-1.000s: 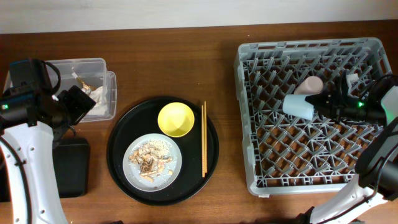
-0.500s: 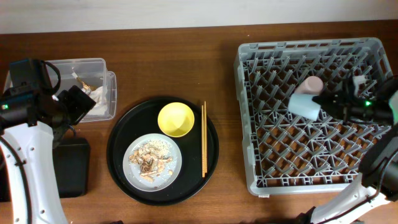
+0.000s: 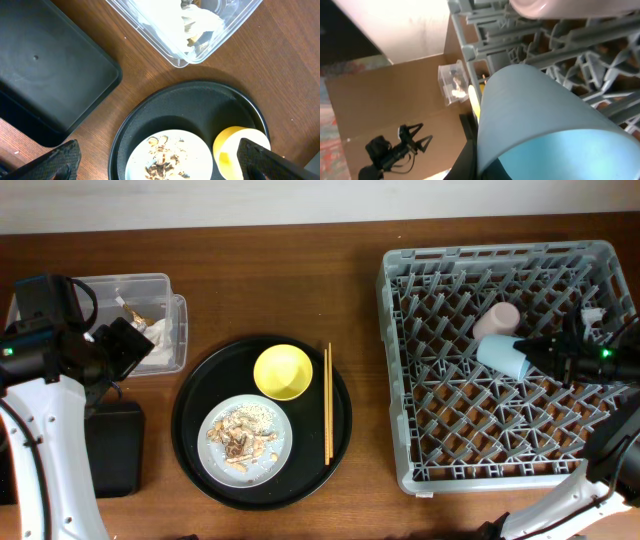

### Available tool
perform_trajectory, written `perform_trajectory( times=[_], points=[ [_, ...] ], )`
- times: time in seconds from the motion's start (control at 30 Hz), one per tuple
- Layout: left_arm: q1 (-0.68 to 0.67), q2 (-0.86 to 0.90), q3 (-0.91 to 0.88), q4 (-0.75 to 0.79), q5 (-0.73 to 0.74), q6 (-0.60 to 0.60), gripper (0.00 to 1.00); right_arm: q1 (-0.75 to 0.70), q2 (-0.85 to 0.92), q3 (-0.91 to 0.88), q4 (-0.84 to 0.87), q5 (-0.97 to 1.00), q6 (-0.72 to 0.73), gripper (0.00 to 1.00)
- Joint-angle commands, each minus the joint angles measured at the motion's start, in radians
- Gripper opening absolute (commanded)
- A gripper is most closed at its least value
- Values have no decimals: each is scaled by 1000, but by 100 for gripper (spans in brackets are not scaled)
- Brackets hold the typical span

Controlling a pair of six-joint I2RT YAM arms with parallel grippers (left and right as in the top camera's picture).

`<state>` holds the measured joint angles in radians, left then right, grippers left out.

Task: Sort waste into correct bins and load items into the dishwasher rack
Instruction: 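Lower the blue cup into the rack beside the pink cup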

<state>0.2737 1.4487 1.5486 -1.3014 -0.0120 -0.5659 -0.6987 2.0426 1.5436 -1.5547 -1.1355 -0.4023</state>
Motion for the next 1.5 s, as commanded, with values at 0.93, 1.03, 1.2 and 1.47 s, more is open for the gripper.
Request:
perform_trajectory(
  times=[0.93,1.03,1.2,1.47],
  points=[
    [2,0,3,-2,-3,-6,99,115,28,-21,168,235,76,5],
    [2,0,3,-2,-3,-6,99,114,28,-21,168,322,108,8],
    [2,0,3,-2,-3,-6,99,114,28,-21,192,460,206,7],
    [2,0,3,-2,-3,-6,99,98,27,-13,216,544,307,9]
  ],
)
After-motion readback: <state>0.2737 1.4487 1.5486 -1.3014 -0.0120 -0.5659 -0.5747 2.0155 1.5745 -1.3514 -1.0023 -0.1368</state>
